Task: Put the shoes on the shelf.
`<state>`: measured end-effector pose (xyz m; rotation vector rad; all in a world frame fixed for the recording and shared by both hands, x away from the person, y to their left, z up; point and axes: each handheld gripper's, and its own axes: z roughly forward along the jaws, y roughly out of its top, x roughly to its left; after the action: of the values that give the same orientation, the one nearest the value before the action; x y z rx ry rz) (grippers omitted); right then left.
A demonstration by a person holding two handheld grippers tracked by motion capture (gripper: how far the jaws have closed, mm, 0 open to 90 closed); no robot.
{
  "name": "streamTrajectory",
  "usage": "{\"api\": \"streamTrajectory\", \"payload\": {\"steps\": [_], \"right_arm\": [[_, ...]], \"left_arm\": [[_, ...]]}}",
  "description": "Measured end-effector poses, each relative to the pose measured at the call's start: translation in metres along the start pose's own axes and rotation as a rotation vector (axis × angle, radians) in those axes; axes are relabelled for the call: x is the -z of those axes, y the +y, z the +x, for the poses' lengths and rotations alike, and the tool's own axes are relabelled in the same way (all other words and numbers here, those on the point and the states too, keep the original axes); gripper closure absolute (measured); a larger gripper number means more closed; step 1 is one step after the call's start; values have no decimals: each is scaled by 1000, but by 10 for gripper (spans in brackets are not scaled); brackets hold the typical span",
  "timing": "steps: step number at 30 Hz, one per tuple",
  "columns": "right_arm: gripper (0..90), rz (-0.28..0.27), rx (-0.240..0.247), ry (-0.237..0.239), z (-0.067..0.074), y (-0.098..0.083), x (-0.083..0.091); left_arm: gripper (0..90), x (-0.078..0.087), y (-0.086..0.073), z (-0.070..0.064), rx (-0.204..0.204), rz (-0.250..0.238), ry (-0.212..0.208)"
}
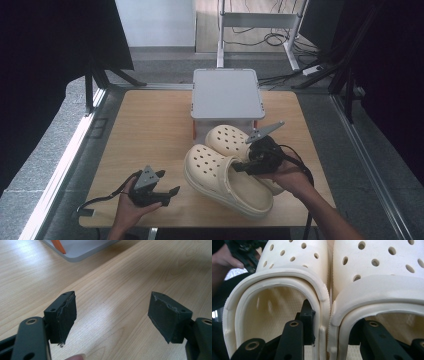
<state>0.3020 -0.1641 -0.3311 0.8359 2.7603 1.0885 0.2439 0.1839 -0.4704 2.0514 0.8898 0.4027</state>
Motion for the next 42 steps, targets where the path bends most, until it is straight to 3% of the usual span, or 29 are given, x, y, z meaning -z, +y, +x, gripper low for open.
{"api": "streamTrajectory", "payload": {"steps": [11, 22, 42], "right_arm": [[667, -49, 22, -3, 0, 21, 24], [668, -67, 21, -16, -6, 43, 33], [668, -79, -52, -82, -58, 78, 24]], "left_arm": [[236, -1, 0, 0, 1, -2, -1], [235, -1, 0, 0, -2, 2, -3], [235, -1, 0, 0, -4, 3, -1]]}}
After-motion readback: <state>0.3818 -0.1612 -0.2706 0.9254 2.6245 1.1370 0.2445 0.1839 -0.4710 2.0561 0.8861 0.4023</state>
